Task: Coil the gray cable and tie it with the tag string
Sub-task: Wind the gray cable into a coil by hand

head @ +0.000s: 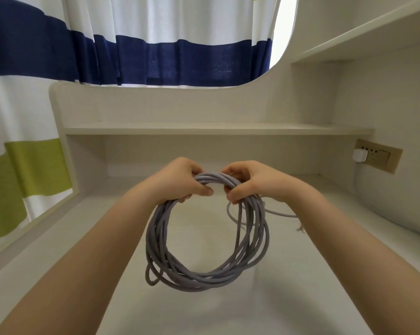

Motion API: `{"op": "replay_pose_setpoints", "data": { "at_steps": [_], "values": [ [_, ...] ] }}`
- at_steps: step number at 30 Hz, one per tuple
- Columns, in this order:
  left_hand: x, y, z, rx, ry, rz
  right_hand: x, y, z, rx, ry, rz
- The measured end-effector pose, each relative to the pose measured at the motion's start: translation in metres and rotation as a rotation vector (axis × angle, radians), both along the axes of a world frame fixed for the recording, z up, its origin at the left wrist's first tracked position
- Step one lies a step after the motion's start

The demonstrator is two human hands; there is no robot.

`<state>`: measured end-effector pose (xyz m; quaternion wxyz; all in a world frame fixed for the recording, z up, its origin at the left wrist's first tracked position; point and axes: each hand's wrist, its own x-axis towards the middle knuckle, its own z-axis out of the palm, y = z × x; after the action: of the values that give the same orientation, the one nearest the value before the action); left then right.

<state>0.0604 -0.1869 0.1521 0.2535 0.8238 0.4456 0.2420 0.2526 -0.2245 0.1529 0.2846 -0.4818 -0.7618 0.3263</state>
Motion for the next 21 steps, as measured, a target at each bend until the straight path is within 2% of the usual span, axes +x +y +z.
{"op": "replay_pose_setpoints", "data": {
  "at_steps": [4,9,14,19,21],
  "values": [
    [-0.004,0.0,-0.011,0.044,-0.232,0.074,0.011,0.001,-0.008,0.032,0.042,-0.044],
    [0.002,0.0,-0.027,0.071,-0.402,0.114,0.004,0.002,-0.016,0.234,0.204,-0.177],
    [-0.008,0.001,-0.028,-0.048,-0.183,0.035,-0.001,0.005,-0.023,0.281,0.155,-0.203],
    [-0.016,0.0,-0.019,-0.056,-0.014,0.004,-0.009,0.0,-0.016,0.304,0.066,-0.2],
    [-0.016,-0.002,-0.012,-0.065,-0.011,-0.029,-0.014,-0.004,-0.014,0.302,0.008,-0.176]
  ]
}}
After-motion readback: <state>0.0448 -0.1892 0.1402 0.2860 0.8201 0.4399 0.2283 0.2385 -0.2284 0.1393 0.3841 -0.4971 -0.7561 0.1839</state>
